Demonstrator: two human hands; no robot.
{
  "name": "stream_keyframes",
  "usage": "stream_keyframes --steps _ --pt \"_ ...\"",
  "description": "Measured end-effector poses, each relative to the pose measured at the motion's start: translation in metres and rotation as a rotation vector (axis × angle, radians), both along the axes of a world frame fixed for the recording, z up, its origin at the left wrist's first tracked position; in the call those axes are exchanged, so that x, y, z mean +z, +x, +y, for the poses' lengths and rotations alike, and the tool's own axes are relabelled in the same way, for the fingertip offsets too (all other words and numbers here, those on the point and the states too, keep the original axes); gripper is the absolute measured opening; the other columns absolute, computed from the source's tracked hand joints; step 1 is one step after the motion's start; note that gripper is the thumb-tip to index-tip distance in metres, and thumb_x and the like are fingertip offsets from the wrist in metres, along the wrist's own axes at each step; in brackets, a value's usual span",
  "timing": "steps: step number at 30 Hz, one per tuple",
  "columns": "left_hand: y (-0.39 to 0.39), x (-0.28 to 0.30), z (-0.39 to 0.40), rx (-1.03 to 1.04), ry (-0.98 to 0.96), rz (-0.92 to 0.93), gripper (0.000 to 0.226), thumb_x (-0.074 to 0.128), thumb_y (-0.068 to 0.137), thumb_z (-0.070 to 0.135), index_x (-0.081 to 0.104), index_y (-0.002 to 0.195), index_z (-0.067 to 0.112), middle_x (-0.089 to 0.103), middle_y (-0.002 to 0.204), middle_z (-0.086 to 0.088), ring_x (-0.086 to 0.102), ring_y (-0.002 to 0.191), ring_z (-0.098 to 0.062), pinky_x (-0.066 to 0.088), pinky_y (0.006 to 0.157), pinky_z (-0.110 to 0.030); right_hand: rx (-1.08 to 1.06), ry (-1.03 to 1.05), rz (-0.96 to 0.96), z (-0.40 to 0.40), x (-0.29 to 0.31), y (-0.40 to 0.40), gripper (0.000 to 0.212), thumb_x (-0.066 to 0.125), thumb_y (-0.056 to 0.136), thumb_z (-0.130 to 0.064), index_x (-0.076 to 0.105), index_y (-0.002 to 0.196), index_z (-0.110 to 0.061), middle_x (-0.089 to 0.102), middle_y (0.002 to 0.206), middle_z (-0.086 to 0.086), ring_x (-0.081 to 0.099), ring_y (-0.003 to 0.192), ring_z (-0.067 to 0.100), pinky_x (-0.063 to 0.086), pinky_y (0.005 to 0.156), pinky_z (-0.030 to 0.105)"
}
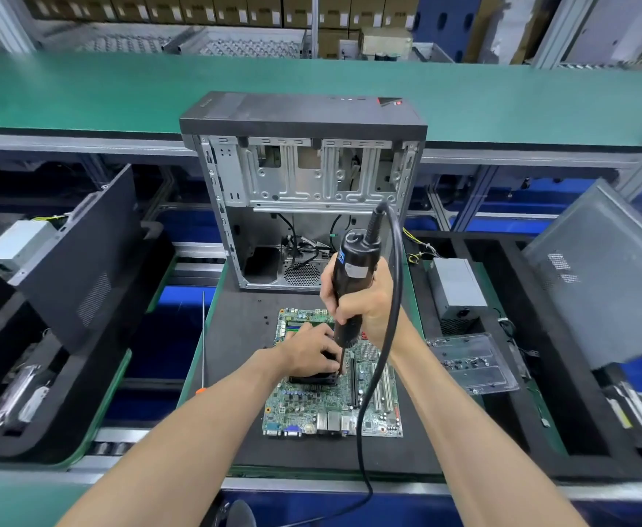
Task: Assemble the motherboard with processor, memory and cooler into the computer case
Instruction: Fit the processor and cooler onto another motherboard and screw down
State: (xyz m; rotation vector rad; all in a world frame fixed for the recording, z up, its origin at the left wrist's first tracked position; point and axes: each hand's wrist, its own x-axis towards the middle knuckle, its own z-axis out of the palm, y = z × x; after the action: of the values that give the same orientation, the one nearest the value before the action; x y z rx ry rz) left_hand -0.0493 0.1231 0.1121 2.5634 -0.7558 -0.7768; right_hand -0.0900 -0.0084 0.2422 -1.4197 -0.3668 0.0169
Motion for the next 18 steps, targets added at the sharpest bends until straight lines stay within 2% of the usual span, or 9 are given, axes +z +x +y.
stream_keyframes --steps 1,3,5,9,12,14,18 --pt "0.000 -0.001 0.001 -0.001 -0.007 0.003 0.014 0.063 0.092 0.041 0.069 0.080 0.045 0.043 0.120 0.012 0.031 0.112 -0.018 0.026 0.099 -0.048 -0.005 -0.005 -0.016 -0.001 -0.001 0.000 0.025 0.047 0.043 0.010 0.051 0.068 0.012 0.051 0.054 0.007 0.043 0.052 0.021 0.031 0.048 0.036" --pt "0.000 -0.002 0.002 -0.018 -0.018 0.022 0.024 0.063 0.092 0.038 0.064 0.070 0.048 0.042 0.120 0.012 0.029 0.107 -0.017 0.026 0.098 -0.049 -0.024 0.004 -0.037 -0.004 -0.002 0.002 0.027 0.048 0.044 0.011 0.057 0.068 0.003 0.050 0.054 0.011 0.039 0.053 0.024 0.027 0.045 0.044" --pt "0.001 -0.002 0.002 -0.019 -0.027 0.022 0.024 0.063 0.092 0.037 0.061 0.070 0.045 0.042 0.119 0.012 0.030 0.108 -0.018 0.025 0.099 -0.048 -0.047 0.009 -0.054 -0.008 -0.005 0.004 0.027 0.049 0.044 0.010 0.058 0.065 -0.004 0.050 0.053 0.012 0.038 0.052 0.027 0.026 0.043 0.047" --pt "0.001 -0.005 0.004 -0.018 -0.047 0.014 0.017 0.064 0.093 0.037 0.062 0.075 0.040 0.040 0.106 0.018 0.032 0.110 -0.018 0.023 0.097 -0.043 -0.060 0.009 -0.064 -0.010 -0.007 0.008 0.024 0.049 0.041 0.008 0.056 0.061 -0.004 0.052 0.052 0.009 0.040 0.050 0.023 0.028 0.044 0.044" --pt "0.001 -0.005 0.004 -0.015 -0.048 0.023 0.029 0.064 0.093 0.038 0.057 0.066 0.045 0.037 0.097 0.025 0.032 0.108 -0.017 0.023 0.098 -0.044 -0.062 0.007 -0.042 -0.010 -0.006 0.009 0.025 0.050 0.042 0.007 0.058 0.064 -0.003 0.052 0.050 0.010 0.040 0.048 0.022 0.030 0.048 0.036" --pt "0.001 -0.004 0.004 -0.023 -0.041 0.024 0.032 0.063 0.093 0.039 0.056 0.064 0.046 0.035 0.094 0.028 0.031 0.106 -0.018 0.025 0.098 -0.045 -0.055 0.021 -0.031 -0.008 -0.005 0.008 0.028 0.050 0.044 0.007 0.061 0.066 -0.005 0.052 0.051 0.010 0.040 0.047 0.022 0.029 0.048 0.036" --pt "0.004 -0.009 0.004 -0.035 -0.050 0.014 0.017 0.062 0.094 0.041 0.061 0.077 0.038 0.033 0.093 0.029 0.030 0.104 -0.017 0.025 0.100 -0.047 -0.055 0.026 -0.017 -0.005 -0.002 0.008 0.031 0.050 0.046 0.009 0.065 0.071 -0.003 0.049 0.052 0.015 0.037 0.047 0.023 0.028 0.049 0.038"
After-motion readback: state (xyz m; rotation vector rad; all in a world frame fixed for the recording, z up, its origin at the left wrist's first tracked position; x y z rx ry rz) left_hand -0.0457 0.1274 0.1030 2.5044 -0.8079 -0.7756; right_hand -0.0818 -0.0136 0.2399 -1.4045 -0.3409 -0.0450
